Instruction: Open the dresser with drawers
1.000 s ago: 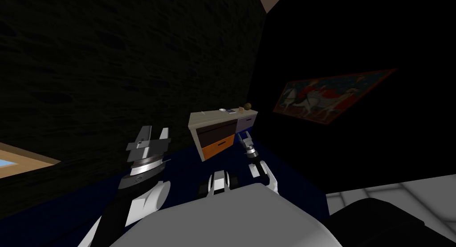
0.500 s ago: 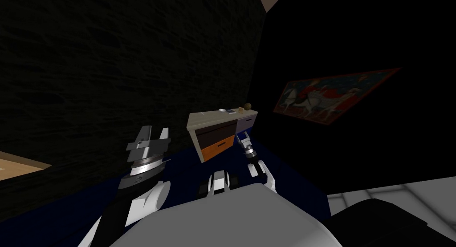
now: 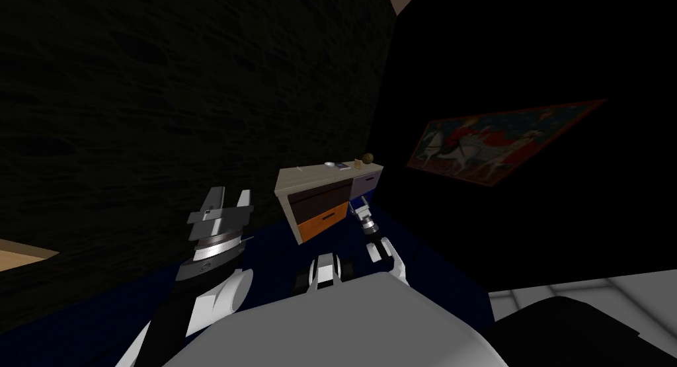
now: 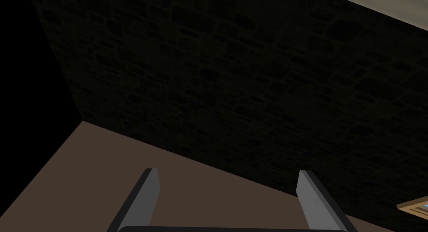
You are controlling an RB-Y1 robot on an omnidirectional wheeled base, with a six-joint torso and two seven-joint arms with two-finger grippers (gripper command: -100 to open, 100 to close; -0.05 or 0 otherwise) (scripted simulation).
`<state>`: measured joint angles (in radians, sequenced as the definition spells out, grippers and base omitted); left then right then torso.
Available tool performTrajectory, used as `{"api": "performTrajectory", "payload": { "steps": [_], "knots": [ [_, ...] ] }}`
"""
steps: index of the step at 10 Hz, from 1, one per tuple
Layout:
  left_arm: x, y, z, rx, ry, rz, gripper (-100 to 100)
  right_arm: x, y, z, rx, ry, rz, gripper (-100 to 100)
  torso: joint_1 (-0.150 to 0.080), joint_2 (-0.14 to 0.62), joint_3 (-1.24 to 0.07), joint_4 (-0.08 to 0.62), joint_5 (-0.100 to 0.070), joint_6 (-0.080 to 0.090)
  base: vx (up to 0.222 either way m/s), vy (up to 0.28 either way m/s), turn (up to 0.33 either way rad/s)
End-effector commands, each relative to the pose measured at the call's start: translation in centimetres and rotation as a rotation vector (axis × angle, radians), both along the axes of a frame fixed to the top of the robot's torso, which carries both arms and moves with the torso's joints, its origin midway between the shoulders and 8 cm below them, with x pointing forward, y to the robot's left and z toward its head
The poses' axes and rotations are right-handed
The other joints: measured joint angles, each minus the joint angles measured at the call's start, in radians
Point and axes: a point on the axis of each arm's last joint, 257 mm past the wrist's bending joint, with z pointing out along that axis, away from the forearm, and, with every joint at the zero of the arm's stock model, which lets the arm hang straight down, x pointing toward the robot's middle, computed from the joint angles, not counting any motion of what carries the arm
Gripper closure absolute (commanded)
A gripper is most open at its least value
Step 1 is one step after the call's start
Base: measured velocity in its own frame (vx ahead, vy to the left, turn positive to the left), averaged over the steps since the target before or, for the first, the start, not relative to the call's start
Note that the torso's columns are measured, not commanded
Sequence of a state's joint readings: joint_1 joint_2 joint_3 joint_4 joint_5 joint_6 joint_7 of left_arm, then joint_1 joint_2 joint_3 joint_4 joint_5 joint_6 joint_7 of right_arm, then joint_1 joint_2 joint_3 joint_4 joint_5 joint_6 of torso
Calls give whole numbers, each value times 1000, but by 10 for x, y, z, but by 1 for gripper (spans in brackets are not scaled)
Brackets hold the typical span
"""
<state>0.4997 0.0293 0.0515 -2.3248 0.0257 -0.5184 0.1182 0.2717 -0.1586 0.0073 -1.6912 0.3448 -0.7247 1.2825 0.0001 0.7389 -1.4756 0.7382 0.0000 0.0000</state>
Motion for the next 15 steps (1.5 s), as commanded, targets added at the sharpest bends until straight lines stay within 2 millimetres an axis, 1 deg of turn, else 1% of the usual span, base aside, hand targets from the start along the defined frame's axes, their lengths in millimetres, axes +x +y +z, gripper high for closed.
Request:
{"api": "performTrajectory", "payload": {
  "steps": [1, 3, 4, 6, 7, 9, 10, 12, 13, 15],
  "knots": [
    [0, 0, 0, 0, 0, 0, 0, 5, 6, -12, -81, -4, -23, -100, 0, -1, 0, 0, 0, 0, 56, 12, -16],
    [0, 0, 0, 0, 0, 0, 0, 5, 6, -12, -108, -13, -38, -100, 0, 0, 0, 0, 0, 0, 17, 7, 5],
    [0, 0, 0, 0, 0, 0, 0, 10, 13, -23, -158, -8, -43, -100, 0, 1, 1, 0, 0, 0, 51, 14, -33],
    [0, 0, 0, 0, 0, 0, 0, 10, 13, -23, -195, -21, -63, -100, 0, -2, -2, -1, 0, 0, 41, 15, -10],
    [0, 0, 0, 0, 0, 0, 0, 15, 19, -35, -239, -15, -65, -100, 0, -1, 0, 0, 0, 0, 49, 23, -33],
    [0, 0, 0, 0, 0, 0, 0, 15, 19, -35, -278, -28, -85, -100, 0, -1, -1, 0, 0, 0, 42, 15, -10],
    [0, 0, 0, 0, 0, 0, 0, 19, 25, -47, -320, -22, -85, -100, -1, 0, 0, 0, 0, 0, 62, 23, -37],
    [0, 0, 0, 0, 0, 0, 0, 19, 25, -47, -359, -36, -105, -100, 0, -1, -1, 0, 0, 0, 38, 21, -9],
    [0, 0, 0, 0, 0, 0, 0, 24, 31, -58, -398, -30, -103, -100, 0, 1, 0, 0, 0, 0, 46, 33, -42],
    [0, 0, 0, 0, 0, 0, 0, 24, 31, -58, -436, -44, -122, -100, 1, -1, -1, 0, 0, 0, 34, 30, -8]
  ]
}}
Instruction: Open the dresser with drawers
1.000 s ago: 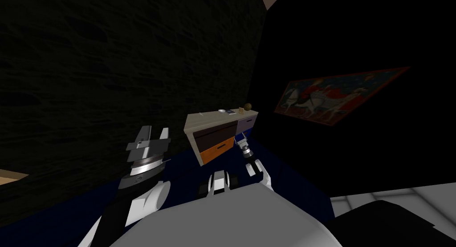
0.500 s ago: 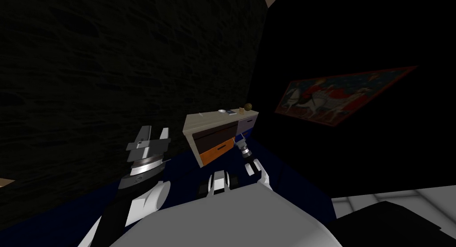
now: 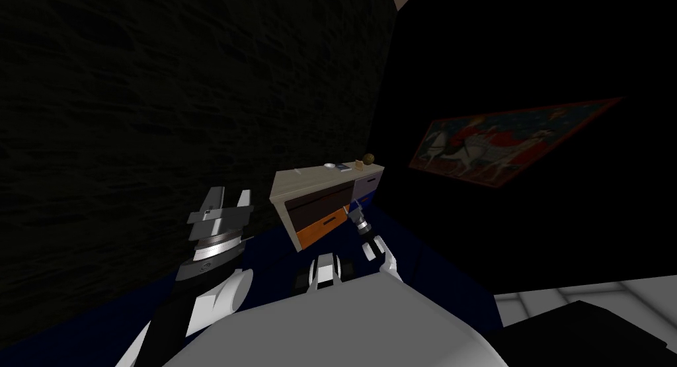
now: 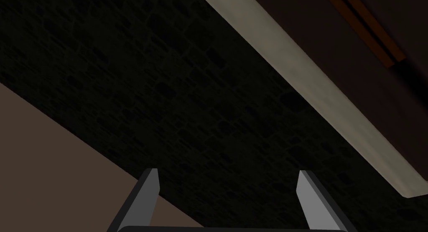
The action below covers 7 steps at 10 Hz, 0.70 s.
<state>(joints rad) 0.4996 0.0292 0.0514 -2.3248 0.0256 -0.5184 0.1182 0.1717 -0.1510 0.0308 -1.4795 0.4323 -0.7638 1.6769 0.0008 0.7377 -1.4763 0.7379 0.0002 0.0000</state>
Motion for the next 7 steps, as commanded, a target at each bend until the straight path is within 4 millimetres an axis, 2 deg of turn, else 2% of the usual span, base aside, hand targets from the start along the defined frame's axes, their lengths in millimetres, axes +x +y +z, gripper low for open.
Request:
{"api": "performTrajectory", "payload": {
  "steps": [1, 3, 4, 6, 7],
  "knots": [
    [0, 0, 0, 0, 0, 0, 0, 5, 8, -12, -74, -4, -13, -100, -1, 1, 1, 0, 0, 0, 39, 24, -44],
    [0, 0, 0, 0, 0, 0, 0, 5, 8, -12, -108, -18, -27, -100, 0, 0, 0, 0, 0, 0, 31, 29, -7],
    [0, 0, 0, 0, 0, 0, 0, 9, 13, -23, -147, -11, -27, -100, -1, 1, 1, 0, 0, 0, 43, 35, -42],
    [0, 0, 0, 0, 0, 0, 0, 9, 13, -23, -177, -24, -39, -100, 0, 0, 0, 0, 0, 0, 34, 35, -10],
    [0, 0, 0, 0, 0, 0, 0, 13, 19, -34, -219, -20, -41, -100, -1, 1, 1, 0, 0, 0, 31, 40, -44]
  ]
}}
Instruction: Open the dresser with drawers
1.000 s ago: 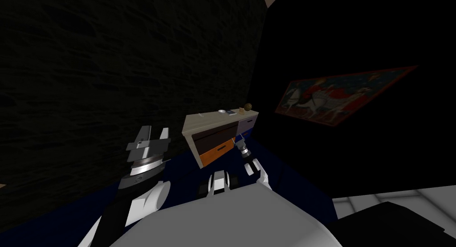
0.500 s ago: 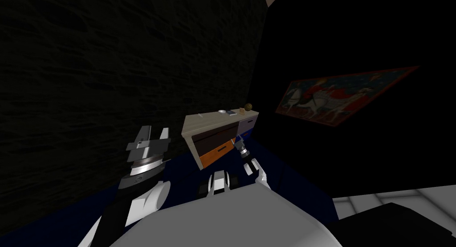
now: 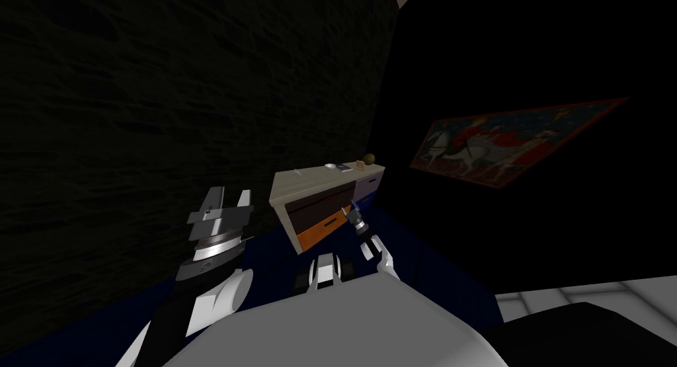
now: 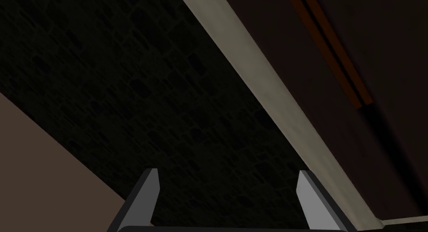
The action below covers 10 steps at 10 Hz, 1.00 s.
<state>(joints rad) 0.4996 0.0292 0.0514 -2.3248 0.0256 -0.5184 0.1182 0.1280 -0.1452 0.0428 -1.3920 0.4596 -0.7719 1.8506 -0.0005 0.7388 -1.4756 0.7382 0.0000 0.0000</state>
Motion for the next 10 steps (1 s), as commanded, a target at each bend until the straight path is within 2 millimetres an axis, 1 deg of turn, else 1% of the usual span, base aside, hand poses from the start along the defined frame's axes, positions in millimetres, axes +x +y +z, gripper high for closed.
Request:
{"api": "performTrajectory", "payload": {
  "steps": [1, 2, 4, 5, 6, 7, 8, 9, 10],
  "knots": [
    [0, 0, 0, 0, 0, 0, 0, 4, 6, -11, -73, -8, -13, -100, 1, -1, 0, 0, 0, 0, 46, 44, -24],
    [0, 0, 0, 0, 0, 0, 0, 8, 11, -20, -102, -1, -11, -100, 1, -1, -1, 0, 0, 0, 47, 71, -30],
    [0, 0, 0, 0, 0, 0, 0, 7, 11, -21, -136, -13, -23, -100, 1, -1, 0, 0, 0, 0, 28, 45, -14],
    [0, 0, 0, 0, 0, 0, 0, 11, 17, -31, -174, -10, -24, -100, -2, 0, 0, 0, 0, 0, 32, 36, -44],
    [0, 0, 0, 0, 0, 0, 0, 11, 17, -31, -193, -18, -30, -100, 0, -1, 0, 0, 0, 0, 34, 43, -23],
    [0, 0, 0, 0, 0, 0, 0, 14, 22, -40, -223, -11, -28, -100, 0, -1, -1, 0, 0, 0, 54, 64, -38],
    [0, 0, 0, 0, 0, 0, 0, 14, 22, -40, -245, -22, -36, -100, 2, -2, -1, 0, 0, 0, 38, 64, -22],
    [0, 0, 0, 0, 0, 0, 0, 17, 27, -49, -274, -16, -33, -100, 2, -1, -1, 0, 0, 0, 31, 74, -42],
    [0, 0, 0, 0, 0, 0, 0, 17, 27, -49, -298, -27, -41, -100, 1, 0, 0, 0, 0, 0, 26, 65, -19]
  ]
}}
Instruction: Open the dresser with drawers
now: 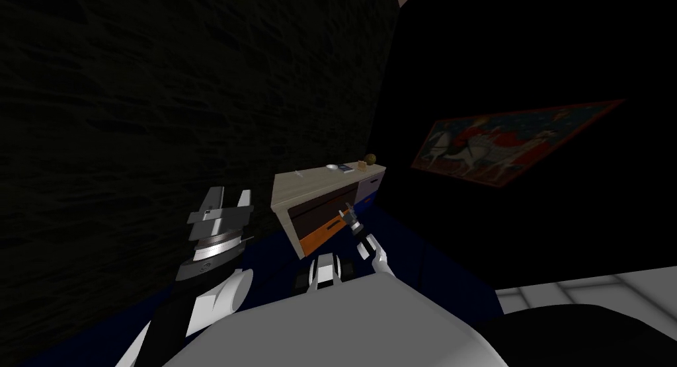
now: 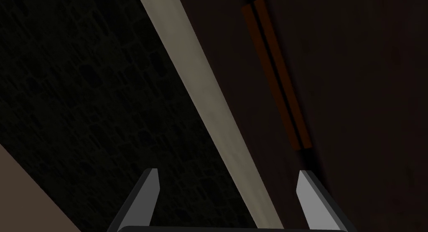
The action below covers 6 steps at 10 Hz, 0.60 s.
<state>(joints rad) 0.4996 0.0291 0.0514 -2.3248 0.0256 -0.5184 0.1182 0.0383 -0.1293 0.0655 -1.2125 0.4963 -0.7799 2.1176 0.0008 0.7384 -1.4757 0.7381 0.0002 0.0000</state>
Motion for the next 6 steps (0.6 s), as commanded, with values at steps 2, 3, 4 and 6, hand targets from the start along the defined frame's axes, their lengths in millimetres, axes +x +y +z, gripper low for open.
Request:
{"api": "performTrajectory", "payload": {
  "steps": [2, 3, 4, 6],
  "knots": [
    [0, 0, 0, 0, 0, 0, 0, 4, 7, -13, -92, -15, -10, -100, -1, 0, 0, 0, 0, 0, 32, 63, -30],
    [0, 0, 0, 0, 0, 0, 0, 6, 12, -20, -125, -13, -9, -100, -2, 0, 0, 0, 0, 0, 23, 67, -33],
    [0, 0, 0, 0, 0, 0, 0, 6, 12, -20, -137, -19, -13, -100, -1, 0, 0, 0, 0, 0, 22, 54, -19],
    [0, 0, 0, 0, 0, 0, 0, 8, 16, -28, -181, -23, -14, -100, 0, -1, 0, 0, 0, 0, 33, 67, -26]
  ]
}}
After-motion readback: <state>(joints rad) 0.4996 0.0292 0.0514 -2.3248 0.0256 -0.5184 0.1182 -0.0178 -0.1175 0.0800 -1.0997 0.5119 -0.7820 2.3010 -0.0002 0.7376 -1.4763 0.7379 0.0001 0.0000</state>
